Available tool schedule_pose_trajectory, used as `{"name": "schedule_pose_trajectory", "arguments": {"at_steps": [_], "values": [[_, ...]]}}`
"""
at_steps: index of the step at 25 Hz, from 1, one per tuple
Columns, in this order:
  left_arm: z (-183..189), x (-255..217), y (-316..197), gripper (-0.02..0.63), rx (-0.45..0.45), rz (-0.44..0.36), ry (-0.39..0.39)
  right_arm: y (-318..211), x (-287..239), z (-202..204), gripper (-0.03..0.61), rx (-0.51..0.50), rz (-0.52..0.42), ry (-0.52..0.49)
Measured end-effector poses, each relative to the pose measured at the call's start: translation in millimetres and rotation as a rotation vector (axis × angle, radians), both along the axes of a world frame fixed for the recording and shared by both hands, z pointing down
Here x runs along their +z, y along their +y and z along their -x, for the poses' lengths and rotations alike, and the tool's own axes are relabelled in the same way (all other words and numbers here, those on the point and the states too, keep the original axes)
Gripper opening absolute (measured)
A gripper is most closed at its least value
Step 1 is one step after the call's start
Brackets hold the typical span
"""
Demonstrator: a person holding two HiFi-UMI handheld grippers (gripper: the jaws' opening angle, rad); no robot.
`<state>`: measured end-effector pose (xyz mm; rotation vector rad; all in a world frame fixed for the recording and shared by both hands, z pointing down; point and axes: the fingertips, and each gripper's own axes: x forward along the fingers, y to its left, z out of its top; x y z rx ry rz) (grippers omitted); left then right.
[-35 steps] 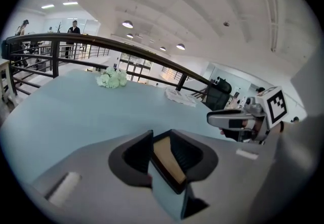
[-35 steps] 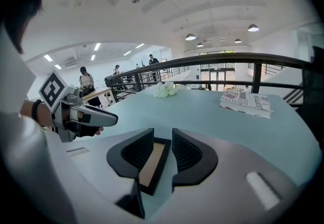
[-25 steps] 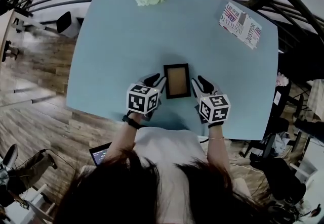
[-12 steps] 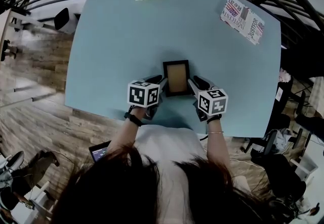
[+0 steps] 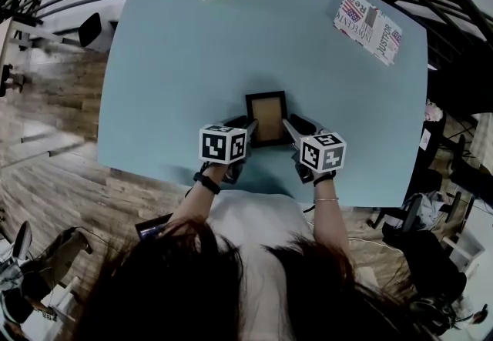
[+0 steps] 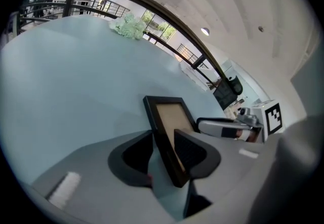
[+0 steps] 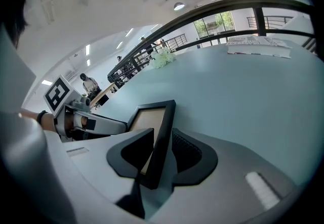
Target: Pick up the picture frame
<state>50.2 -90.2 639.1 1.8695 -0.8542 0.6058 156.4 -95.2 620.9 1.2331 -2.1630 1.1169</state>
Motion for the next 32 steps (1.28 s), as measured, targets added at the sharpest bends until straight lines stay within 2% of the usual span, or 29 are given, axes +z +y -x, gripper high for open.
{"name": "schedule_pose_trajectory", "arguments": {"at_steps": [3,8,14,19,26,32], "values": [[4,3,-2,0.155,-0.007,-0.010,-0.043,1,4,3,0.089,-0.004,0.025,-0.042],[6,5,-3,0.156,-0.026,0.007,-0.046,0,6,2,0.087,-0.004,0.049,-0.066],[10,8,-2,0.143,-0.084,0.068,0.006,1,8,4,0.088,-0.030,0.108,-0.116],[10,8,-3,0.141,-0.097,0.078,0.029,2,11,9,0.089,-0.059,0.187,-0.168],[10,8,-2,0.140,-0.099,0.071,0.040,1,12,6,0.089,-0.023,0.369,-0.407],[11,8,-2,0.140,-0.078,0.064,0.046,2,7,10,0.087,-0.106,0.466,-0.519]]}}
